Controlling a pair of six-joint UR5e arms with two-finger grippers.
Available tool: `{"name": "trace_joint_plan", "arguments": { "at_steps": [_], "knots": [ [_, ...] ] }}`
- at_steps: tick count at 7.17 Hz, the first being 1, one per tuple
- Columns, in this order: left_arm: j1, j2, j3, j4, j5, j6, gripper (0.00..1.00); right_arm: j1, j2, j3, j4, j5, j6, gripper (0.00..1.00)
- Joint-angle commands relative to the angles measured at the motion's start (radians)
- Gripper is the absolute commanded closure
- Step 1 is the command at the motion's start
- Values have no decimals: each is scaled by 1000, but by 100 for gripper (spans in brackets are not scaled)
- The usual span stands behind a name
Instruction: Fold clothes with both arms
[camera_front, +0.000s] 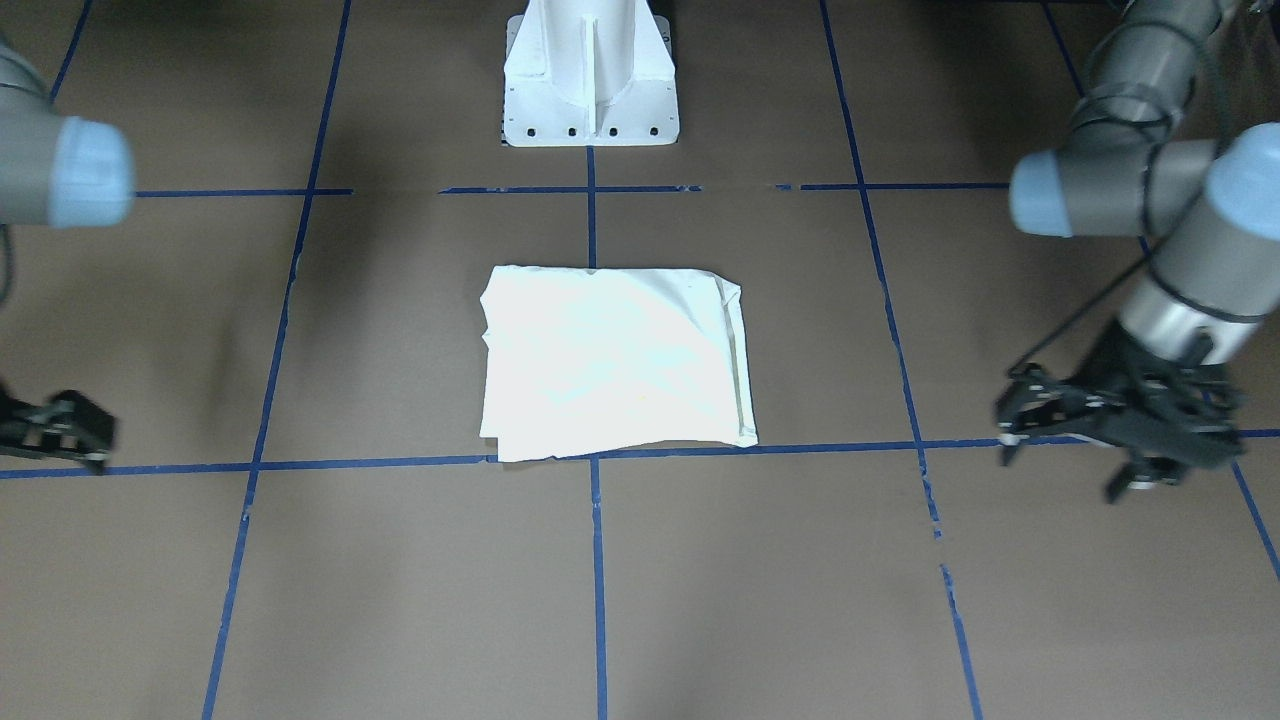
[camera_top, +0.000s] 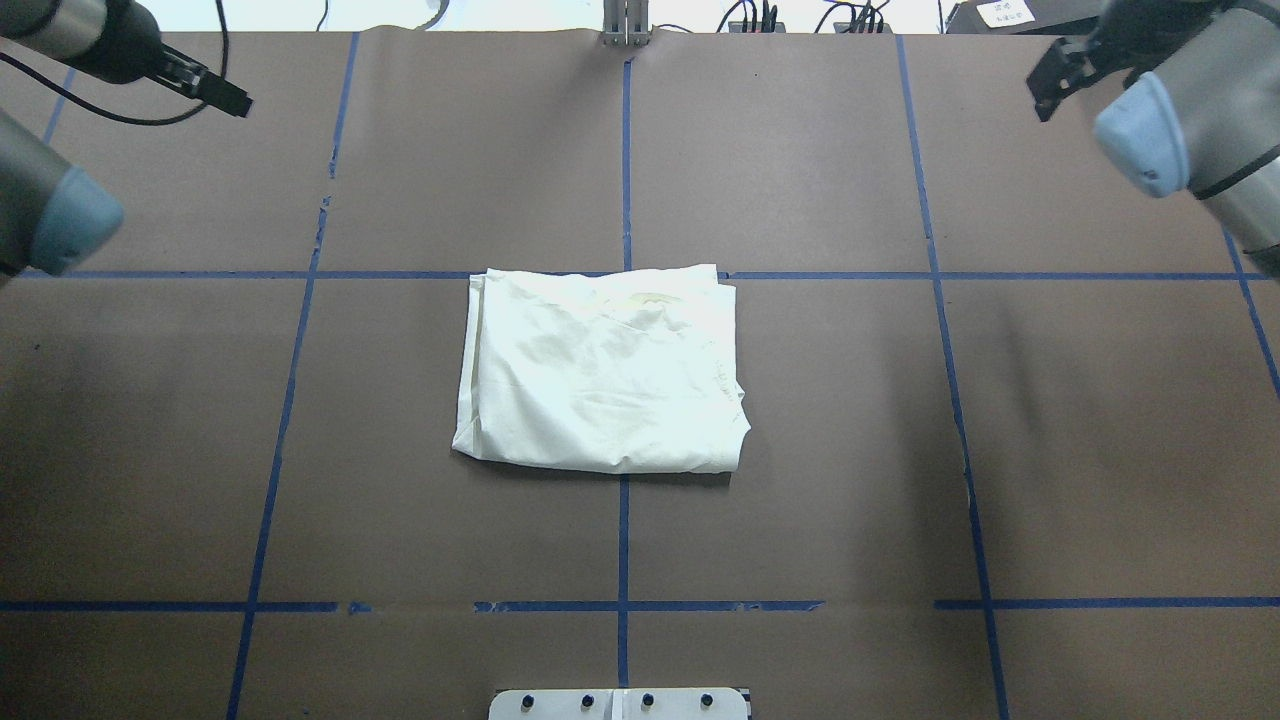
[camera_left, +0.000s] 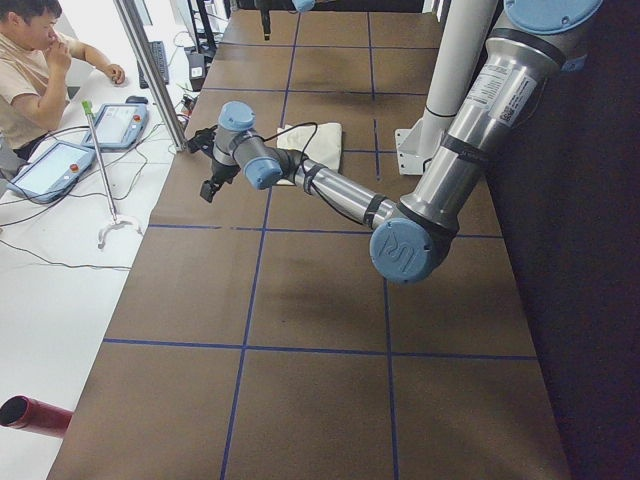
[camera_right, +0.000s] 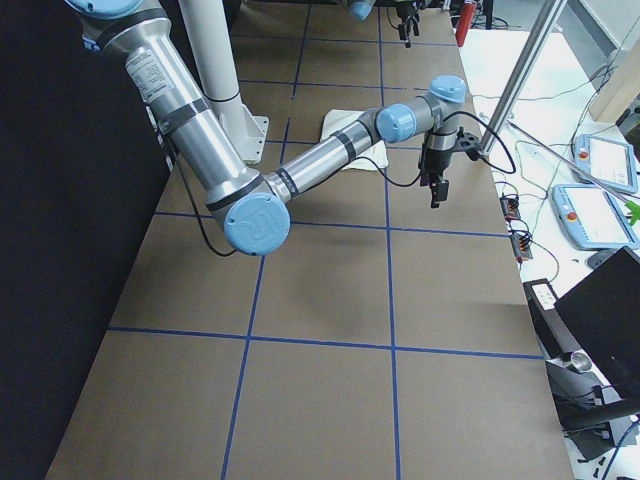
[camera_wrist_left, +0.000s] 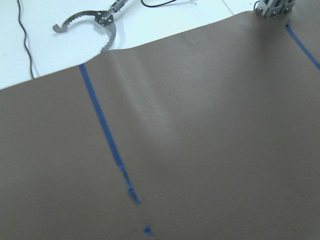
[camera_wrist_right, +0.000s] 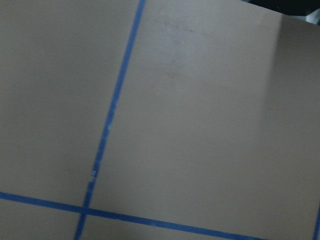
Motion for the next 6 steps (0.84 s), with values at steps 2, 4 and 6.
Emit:
{"name": "trace_joint_plan", "arguments": {
  "at_steps": [2,4,6],
  "knots": [
    [-288,81,-12,178,-102,307,1,262,-244,-2,-10,126,-377,0],
    [-356,179,-12,284,-206,379,1,351,-402,-15,0,180,-398,0],
    [-365,207,49,405,-209,379,1,416,-482,4,2,184,-401,0]
  ]
}}
